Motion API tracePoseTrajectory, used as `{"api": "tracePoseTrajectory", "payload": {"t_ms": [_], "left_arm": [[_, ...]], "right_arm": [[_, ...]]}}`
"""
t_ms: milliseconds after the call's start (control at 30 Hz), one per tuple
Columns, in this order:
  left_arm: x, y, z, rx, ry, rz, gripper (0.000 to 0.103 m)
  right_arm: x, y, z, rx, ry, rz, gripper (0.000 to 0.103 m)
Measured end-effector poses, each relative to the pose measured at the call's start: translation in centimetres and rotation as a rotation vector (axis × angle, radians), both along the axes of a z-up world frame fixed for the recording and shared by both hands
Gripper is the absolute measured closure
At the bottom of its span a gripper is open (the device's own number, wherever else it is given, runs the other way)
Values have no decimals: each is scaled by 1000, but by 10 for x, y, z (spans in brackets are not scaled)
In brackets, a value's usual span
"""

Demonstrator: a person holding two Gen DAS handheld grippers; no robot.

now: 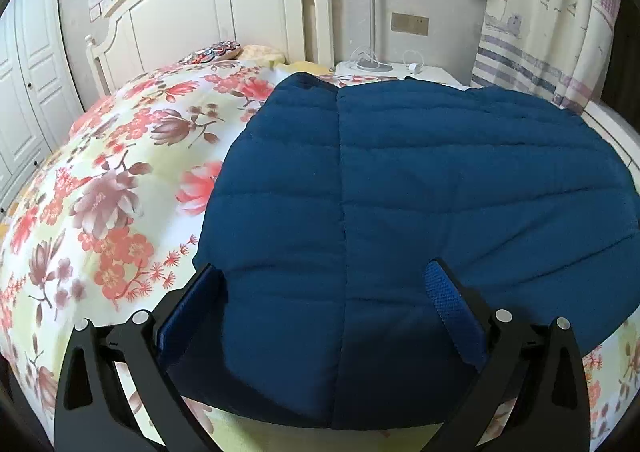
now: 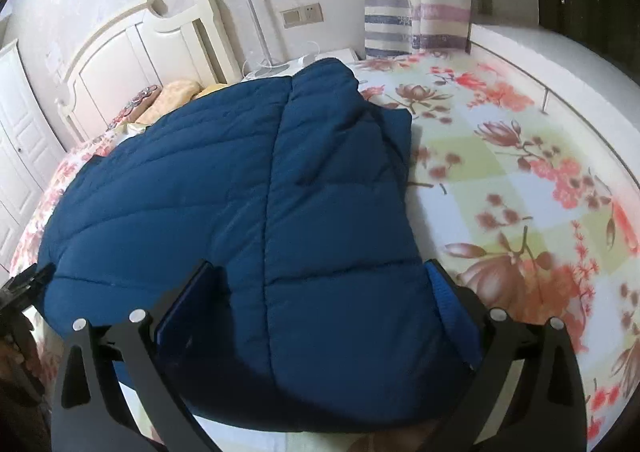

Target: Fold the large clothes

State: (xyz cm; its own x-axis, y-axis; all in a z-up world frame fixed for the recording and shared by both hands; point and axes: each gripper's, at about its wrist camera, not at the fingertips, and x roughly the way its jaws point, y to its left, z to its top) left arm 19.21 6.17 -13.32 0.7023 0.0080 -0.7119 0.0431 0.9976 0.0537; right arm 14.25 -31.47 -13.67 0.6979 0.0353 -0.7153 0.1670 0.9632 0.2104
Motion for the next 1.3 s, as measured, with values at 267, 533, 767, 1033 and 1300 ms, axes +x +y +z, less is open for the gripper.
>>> {"api": "tracePoseTrajectory", "payload": {"t_ms": [267, 533, 767, 1033, 1300], "left_arm": [[4, 0, 0, -13, 8, 1, 4], [4, 3, -1, -26, 10, 2, 4], [3, 2, -1, -23, 11, 4, 4], [4, 2, -1, -28, 11, 3, 4], [6, 4, -1, -39, 14, 1, 4]], "right_arm": [[-16, 41, 39, -153, -85, -33, 4], [-19, 55, 47, -295, -109, -55, 4], [-43, 34, 68, -247, -212, -160, 4], [-8, 78, 27, -245, -60, 117, 4], [-30, -16, 17, -100, 1, -170, 3]]}}
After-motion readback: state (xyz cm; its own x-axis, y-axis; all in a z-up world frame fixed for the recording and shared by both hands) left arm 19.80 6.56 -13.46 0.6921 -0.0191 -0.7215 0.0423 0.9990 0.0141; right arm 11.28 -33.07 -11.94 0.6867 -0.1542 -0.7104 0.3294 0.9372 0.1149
